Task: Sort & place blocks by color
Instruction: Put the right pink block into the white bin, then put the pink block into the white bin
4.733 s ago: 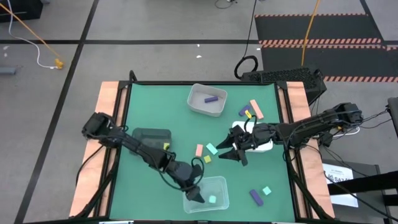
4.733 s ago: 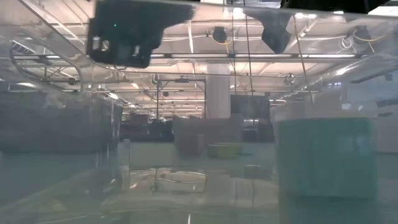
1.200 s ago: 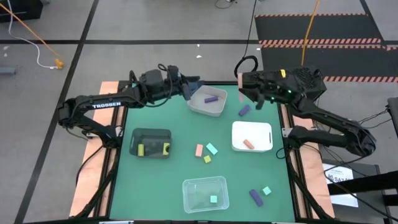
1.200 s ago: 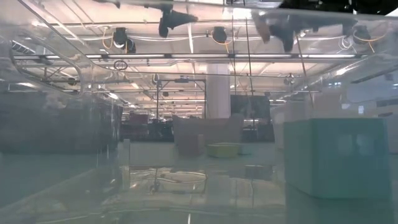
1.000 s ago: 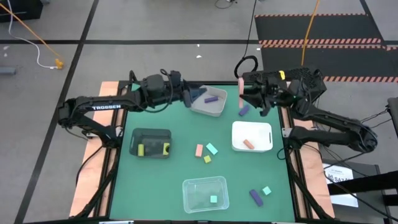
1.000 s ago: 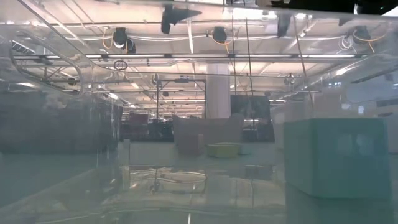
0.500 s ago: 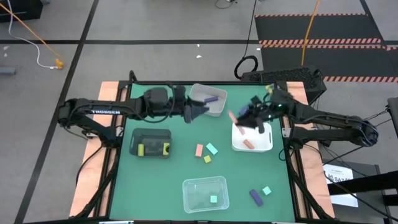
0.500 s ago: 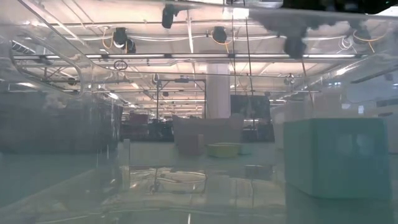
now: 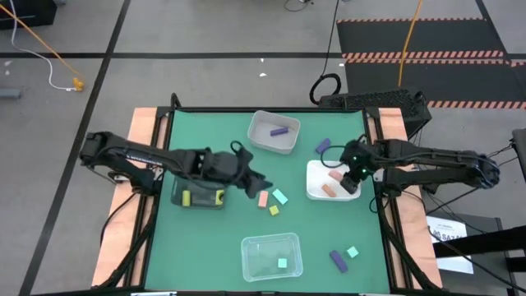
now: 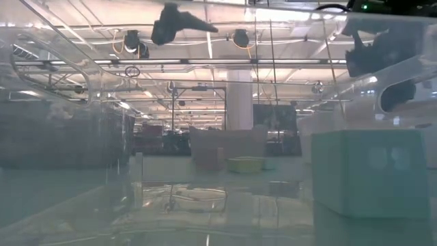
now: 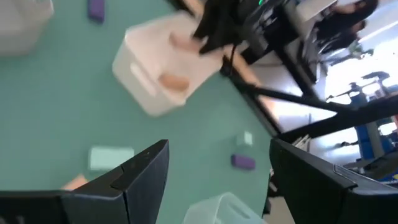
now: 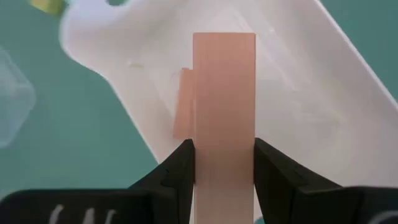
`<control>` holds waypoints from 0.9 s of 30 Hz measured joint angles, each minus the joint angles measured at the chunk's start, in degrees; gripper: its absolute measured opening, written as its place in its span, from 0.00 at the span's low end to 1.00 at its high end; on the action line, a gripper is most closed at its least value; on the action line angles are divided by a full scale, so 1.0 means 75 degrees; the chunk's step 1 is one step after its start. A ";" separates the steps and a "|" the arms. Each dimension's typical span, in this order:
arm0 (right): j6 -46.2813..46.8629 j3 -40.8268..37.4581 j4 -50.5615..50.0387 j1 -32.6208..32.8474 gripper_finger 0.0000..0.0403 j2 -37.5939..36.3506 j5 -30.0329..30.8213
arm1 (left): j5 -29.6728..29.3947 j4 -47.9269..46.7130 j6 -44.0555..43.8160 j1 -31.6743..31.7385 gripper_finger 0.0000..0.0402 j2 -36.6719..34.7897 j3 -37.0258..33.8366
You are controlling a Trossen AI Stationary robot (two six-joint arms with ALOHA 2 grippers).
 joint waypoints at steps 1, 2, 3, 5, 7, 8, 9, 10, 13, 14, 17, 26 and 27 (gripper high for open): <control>-0.0001 0.0000 -0.0036 0.0034 0.28 0.0000 0.0060 | 0.0003 -0.0017 -0.0125 -0.0068 0.68 0.0132 0.0000; -0.0002 0.0000 -0.0065 0.0059 0.28 0.0003 0.0063 | 0.0003 -0.0040 -0.0233 -0.0129 0.68 0.0290 0.0000; 0.0001 0.0000 -0.0065 0.0073 0.28 0.0002 0.0065 | 0.0004 -0.0047 -0.0354 -0.0179 0.68 0.0465 0.0000; -0.0001 0.0000 0.0004 0.0083 0.28 0.0000 0.0057 | 0.0059 -0.0114 -0.0565 -0.0262 0.68 0.0761 0.0000; 0.0002 0.0000 0.0015 0.0083 0.33 0.0000 0.0059 | 0.0099 -0.0133 -0.0792 -0.0307 0.68 0.1017 0.0000; 0.0002 0.0000 0.0018 0.0083 0.37 0.0000 0.0057 | 0.0102 -0.0174 -0.0904 -0.0325 0.68 0.1105 0.0000; 0.0009 0.0000 0.0026 0.0083 0.42 0.0000 0.0059 | 0.0099 -0.0288 -0.0997 -0.0345 0.68 0.1195 0.0000; 0.0033 0.0000 0.0037 0.0083 0.46 0.0000 0.0059 | 0.0099 -0.0399 -0.1118 -0.0348 0.68 0.1269 0.0000; 0.0114 0.0000 0.0094 0.0083 0.55 0.0001 0.0056 | 0.0099 -0.0749 -0.1443 -0.0348 0.68 0.1471 -0.0001; 0.0160 0.0000 0.0131 0.0083 0.57 0.0000 0.0054 | 0.0099 -0.0856 -0.1544 -0.0345 0.68 0.1538 -0.0003; 0.0206 0.0000 0.0304 0.0083 0.60 0.0002 0.0049 | 0.0102 -0.0938 -0.1742 -0.0348 0.68 0.1773 0.0000; 0.0404 0.0000 0.0868 0.0083 0.62 0.0000 0.0027 | 0.0099 -0.1627 -0.1900 -0.0322 0.68 0.2337 -0.0006; 0.0404 0.0000 0.0964 0.0080 0.62 0.0000 0.0025 | 0.0099 -0.1626 -0.1900 -0.0311 0.68 0.2385 -0.0006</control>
